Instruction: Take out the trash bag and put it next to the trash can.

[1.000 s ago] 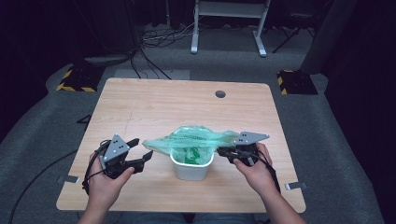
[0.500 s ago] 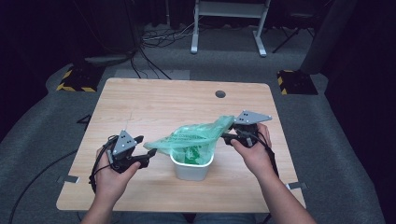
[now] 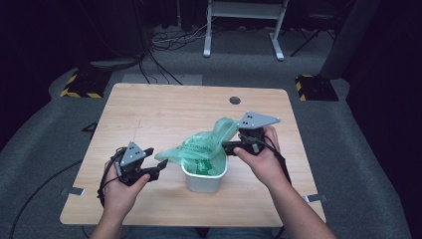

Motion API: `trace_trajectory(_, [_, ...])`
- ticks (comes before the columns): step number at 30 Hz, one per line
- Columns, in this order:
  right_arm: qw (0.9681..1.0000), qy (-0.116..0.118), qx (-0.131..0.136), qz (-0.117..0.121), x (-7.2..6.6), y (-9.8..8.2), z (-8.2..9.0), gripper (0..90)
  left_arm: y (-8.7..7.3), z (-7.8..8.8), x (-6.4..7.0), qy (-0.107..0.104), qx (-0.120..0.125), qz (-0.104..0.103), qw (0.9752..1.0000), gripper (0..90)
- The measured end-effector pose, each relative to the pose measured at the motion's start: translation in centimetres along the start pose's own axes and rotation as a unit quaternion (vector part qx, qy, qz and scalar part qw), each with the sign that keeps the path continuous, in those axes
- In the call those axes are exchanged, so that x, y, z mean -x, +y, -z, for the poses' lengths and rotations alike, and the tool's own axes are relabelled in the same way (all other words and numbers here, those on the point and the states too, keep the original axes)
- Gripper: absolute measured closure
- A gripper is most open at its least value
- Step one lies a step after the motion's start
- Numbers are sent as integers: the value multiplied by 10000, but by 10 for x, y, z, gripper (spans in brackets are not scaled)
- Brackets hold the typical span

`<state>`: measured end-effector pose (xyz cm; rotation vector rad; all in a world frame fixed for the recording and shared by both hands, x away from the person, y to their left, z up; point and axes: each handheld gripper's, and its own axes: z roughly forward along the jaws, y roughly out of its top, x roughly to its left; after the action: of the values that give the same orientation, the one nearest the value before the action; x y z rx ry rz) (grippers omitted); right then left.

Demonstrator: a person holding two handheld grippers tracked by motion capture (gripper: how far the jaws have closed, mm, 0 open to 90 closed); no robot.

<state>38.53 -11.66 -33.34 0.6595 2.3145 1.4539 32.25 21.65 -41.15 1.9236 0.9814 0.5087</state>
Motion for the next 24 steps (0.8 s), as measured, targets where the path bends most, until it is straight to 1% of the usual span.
trace_trajectory(2, [9999,127,-89,38,-7,4,-5,290,-1,-1,0,-16,5,0,10000,356])
trace_trajectory(3, [9998,171,-123,56,-10,6,-8,269,-1,-1,0,-18,-1,-32,10000,356])
trace_trajectory(6, [9994,234,-241,128,-18,10,-18,227,-1,-2,0,-53,-5,-8,10000,355])
trace_trajectory(8, [9988,292,-365,134,-23,11,-25,209,-2,-2,0,-85,2,27,10000,356])
trace_trajectory(9, [9984,327,-457,118,-25,10,-28,196,-2,-2,0,-85,18,6,10000,355])
trace_trajectory(13, [9953,385,-883,135,-34,7,-41,179,-3,-1,0,-119,30,13,9999,355])
trace_trajectory(15, [9934,378,-1077,140,-37,5,-46,174,-3,-1,0,-160,34,15,9999,355])
trace_trajectory(16, [9924,366,-1168,159,-38,5,-48,168,-3,-1,1,-198,56,53,9998,356])
trace_trajectory(20, [9892,437,-1382,237,-46,3,-57,167,-1,-4,5,-243,41,-29,9997,355])
trace_trajectory(24, [9844,414,-1680,319,-49,-1,-67,167,0,-8,7,-275,8,-36,9996,355])
